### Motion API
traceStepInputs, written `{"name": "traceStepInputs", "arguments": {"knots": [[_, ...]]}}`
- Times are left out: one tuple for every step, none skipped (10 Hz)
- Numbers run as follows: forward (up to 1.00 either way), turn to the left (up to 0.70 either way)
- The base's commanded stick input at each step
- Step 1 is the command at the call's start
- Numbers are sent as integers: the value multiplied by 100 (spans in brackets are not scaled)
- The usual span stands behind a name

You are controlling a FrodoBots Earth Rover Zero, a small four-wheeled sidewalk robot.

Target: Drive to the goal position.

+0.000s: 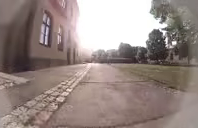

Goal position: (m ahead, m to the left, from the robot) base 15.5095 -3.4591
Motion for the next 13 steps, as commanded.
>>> {"name": "traceStepInputs", "arguments": {"knots": [[44, 2], [44, 2], [44, 2], [44, 2], [44, 2], [44, 2], [44, 2], [44, 2], [44, 2], [44, 2], [44, 2], [44, 2], [44, 2]]}}
